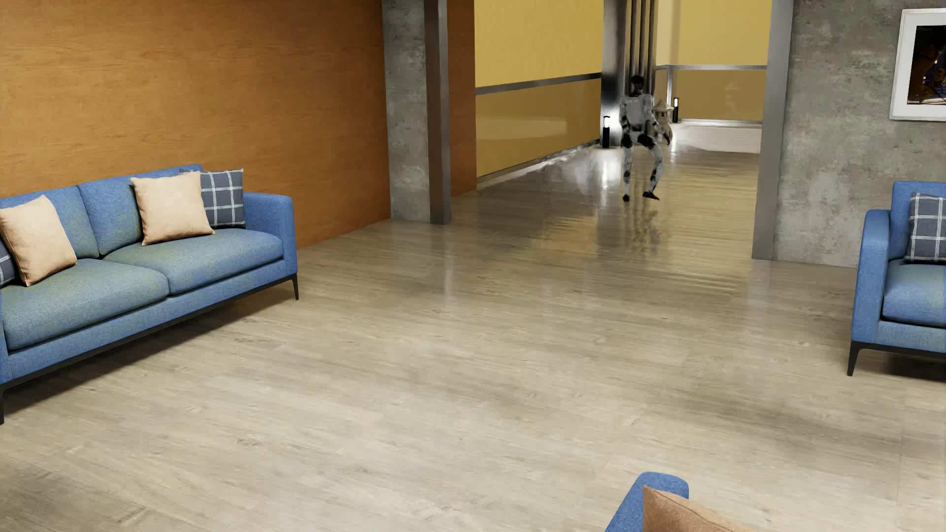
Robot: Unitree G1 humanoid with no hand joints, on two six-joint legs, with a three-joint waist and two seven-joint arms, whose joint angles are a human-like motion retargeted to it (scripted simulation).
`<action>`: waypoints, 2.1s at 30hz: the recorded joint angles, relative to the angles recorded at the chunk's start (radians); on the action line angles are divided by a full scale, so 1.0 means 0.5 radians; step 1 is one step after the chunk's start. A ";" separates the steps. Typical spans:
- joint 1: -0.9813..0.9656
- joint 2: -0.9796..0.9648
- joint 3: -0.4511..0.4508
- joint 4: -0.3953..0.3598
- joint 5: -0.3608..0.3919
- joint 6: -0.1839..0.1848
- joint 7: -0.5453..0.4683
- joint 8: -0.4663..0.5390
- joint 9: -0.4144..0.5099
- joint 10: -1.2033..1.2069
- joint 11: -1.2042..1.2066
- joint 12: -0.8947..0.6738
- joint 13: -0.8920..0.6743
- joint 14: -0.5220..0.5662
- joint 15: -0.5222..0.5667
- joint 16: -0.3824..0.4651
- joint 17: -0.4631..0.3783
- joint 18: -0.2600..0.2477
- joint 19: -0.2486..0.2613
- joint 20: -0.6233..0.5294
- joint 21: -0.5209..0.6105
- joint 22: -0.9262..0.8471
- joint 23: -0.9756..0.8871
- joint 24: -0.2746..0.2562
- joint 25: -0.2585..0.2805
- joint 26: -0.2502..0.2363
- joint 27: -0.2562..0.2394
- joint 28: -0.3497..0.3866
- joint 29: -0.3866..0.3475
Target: Turn around
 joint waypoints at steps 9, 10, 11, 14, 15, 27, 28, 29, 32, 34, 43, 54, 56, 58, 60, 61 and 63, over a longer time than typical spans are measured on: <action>0.046 0.519 -0.078 -0.048 0.031 -0.018 -0.296 -0.172 -0.025 -0.099 -1.245 -0.520 -0.063 0.048 -0.041 0.083 0.094 -0.184 -0.163 0.060 0.227 -0.361 0.267 -0.006 -0.141 -0.078 0.047 0.152 0.328; 0.035 0.547 -0.078 -0.012 0.066 0.002 -0.334 -0.217 -0.024 -0.093 -1.264 -0.465 -0.091 0.057 -0.043 0.053 0.108 -0.211 -0.179 0.104 0.218 -0.464 0.276 -0.051 -0.141 -0.135 0.056 0.196 0.332; 0.025 0.576 -0.078 0.029 0.106 0.024 -0.373 -0.261 -0.022 -0.086 -1.286 -0.407 -0.106 0.064 -0.046 0.033 0.121 -0.238 -0.186 0.110 0.209 -0.541 0.260 -0.072 -0.145 -0.182 0.041 0.212 0.299; -0.035 0.668 -0.074 0.187 0.270 0.102 -0.494 -0.369 -0.010 -0.016 -1.395 -0.243 -0.126 0.083 -0.050 0.045 0.171 -0.311 -0.241 0.016 0.167 -0.586 0.183 0.011 -0.113 -0.230 -0.038 0.051 0.142; -0.077 0.689 -0.072 0.242 0.326 0.128 -0.540 -0.395 -0.004 0.038 -1.424 -0.204 -0.132 0.094 -0.055 0.045 0.182 -0.332 -0.262 -0.001 0.160 -0.530 0.167 0.040 -0.094 -0.206 -0.049 -0.029 0.106; -0.086 0.620 -0.055 0.029 0.403 0.316 -0.937 -0.303 -0.011 -0.146 -1.485 0.390 -0.162 0.035 -0.041 -0.196 0.117 -0.341 -0.272 0.217 -0.101 -0.010 0.198 -0.181 0.060 0.111 -0.043 -0.210 -0.083; -0.094 0.626 -0.060 0.007 0.381 0.313 -0.949 -0.321 -0.014 -0.149 -1.489 0.357 -0.128 0.037 -0.040 -0.194 0.160 -0.341 -0.260 0.168 -0.130 0.004 0.214 -0.134 0.075 0.123 -0.042 -0.254 -0.103; -0.111 0.636 -0.065 -0.018 0.355 0.309 -0.966 -0.345 -0.015 -0.135 -1.494 0.312 -0.092 0.031 -0.037 -0.160 0.194 -0.337 -0.246 0.124 -0.139 0.004 0.239 -0.085 0.083 0.115 -0.043 -0.300 -0.074; -0.147 0.664 -0.081 -0.099 0.272 0.297 -1.004 -0.393 -0.010 -0.061 -1.494 0.145 -0.038 -0.004 -0.023 -0.132 0.256 -0.292 -0.188 0.141 -0.053 -0.071 0.322 -0.032 -0.013 0.109 0.030 -0.230 0.104; -0.143 0.649 -0.083 -0.124 0.230 0.288 -0.958 -0.347 0.000 -0.005 -1.465 0.060 -0.025 -0.042 -0.009 -0.138 0.245 -0.254 -0.147 0.188 0.005 -0.163 0.362 -0.027 -0.100 0.072 0.060 -0.087 0.198; -0.055 0.205 -0.108 0.020 0.317 0.163 -0.124 0.371 0.098 0.139 -1.400 -0.073 -0.112 -0.173 0.238 0.015 0.108 -0.065 -0.032 0.239 0.159 -0.433 -0.150 -0.061 -0.056 -0.076 -0.222 0.054 0.060; 0.014 0.848 -0.049 0.225 -0.339 0.065 0.553 -1.003 0.007 -0.161 -0.813 -0.300 -0.054 0.166 -0.097 0.194 0.070 0.032 -0.550 0.055 0.014 -0.248 0.250 -0.060 -0.082 -0.053 0.095 0.060 0.178; 0.048 1.102 -0.017 0.298 -0.452 0.038 0.718 -1.465 -0.025 -0.180 -1.010 -0.147 -0.094 0.238 0.189 0.164 0.063 0.026 -0.560 0.217 0.052 -0.409 0.354 -0.173 -0.139 -0.122 0.106 0.158 0.289; 0.093 1.141 -0.022 0.401 -0.368 0.012 0.899 -1.526 -0.038 -0.184 -1.246 -0.001 -0.137 0.328 0.039 0.123 0.045 0.008 -0.109 0.346 0.108 -0.484 0.348 -0.220 -0.199 -0.117 0.042 0.216 0.389; 0.171 1.044 -0.048 0.564 -0.197 0.002 1.097 -1.342 -0.037 -0.213 -1.358 0.104 -0.179 0.450 -0.166 0.093 0.057 -0.004 -0.021 0.414 0.139 -0.436 0.257 -0.222 -0.198 -0.060 -0.031 0.195 0.373; 0.211 0.989 -0.067 0.683 -0.086 0.019 1.146 -1.246 -0.030 -0.219 -1.338 0.135 -0.187 0.492 -0.192 0.087 0.076 -0.030 -0.061 0.412 0.158 -0.353 0.209 -0.205 -0.188 -0.013 -0.068 0.165 0.302; 0.224 0.901 -0.101 0.894 0.151 0.073 1.064 -1.075 -0.016 -0.229 -1.310 0.169 -0.193 0.341 -0.250 0.068 0.087 -0.006 -0.166 0.231 0.158 -0.136 0.128 -0.081 -0.153 0.058 -0.120 -0.052 0.171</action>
